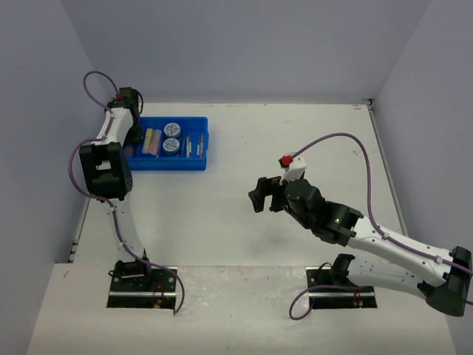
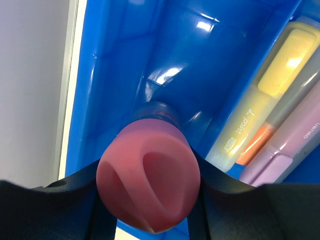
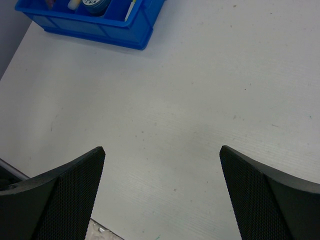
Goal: Sort the stationery into containers
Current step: Place the stationery in the storage box.
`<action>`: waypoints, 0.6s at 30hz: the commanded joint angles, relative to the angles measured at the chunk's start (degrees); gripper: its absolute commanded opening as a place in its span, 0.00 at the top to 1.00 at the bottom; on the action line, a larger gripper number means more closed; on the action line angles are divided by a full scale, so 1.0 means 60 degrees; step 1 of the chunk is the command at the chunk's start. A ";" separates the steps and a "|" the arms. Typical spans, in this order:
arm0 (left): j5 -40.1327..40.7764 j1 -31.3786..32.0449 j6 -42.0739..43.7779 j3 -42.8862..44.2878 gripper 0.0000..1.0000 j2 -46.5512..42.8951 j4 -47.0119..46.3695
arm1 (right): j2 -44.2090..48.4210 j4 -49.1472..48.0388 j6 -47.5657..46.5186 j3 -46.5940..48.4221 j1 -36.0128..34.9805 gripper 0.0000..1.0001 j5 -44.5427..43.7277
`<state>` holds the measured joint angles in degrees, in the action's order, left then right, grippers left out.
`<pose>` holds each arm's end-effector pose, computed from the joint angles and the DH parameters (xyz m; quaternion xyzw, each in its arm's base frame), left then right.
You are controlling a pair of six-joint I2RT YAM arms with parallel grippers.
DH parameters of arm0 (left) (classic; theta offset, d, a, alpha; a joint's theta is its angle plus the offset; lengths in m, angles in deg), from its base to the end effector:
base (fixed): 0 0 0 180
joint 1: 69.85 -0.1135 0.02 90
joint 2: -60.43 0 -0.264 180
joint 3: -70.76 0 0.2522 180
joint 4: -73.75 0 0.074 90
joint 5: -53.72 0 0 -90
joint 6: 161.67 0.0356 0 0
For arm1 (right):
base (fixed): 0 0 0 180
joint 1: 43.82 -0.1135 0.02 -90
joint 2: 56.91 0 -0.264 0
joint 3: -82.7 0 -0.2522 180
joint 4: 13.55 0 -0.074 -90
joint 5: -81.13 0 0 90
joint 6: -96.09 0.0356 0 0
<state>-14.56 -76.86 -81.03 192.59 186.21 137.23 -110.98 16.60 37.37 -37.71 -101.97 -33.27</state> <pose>0.4620 0.0701 0.2114 -0.1736 0.9480 0.1808 0.1959 0.1248 0.1730 0.3072 -0.0801 0.8266 0.2450 0.5002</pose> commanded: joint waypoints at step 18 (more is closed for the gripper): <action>-0.0250 -0.0092 -0.0473 0.1431 0.19 -0.0891 0.0435 | -0.0402 -0.0108 0.0114 0.0336 -0.0006 0.01 0.0118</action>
<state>-15.06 -76.92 -82.65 197.74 186.17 139.50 -112.82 16.66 37.45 -37.70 -101.97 -33.12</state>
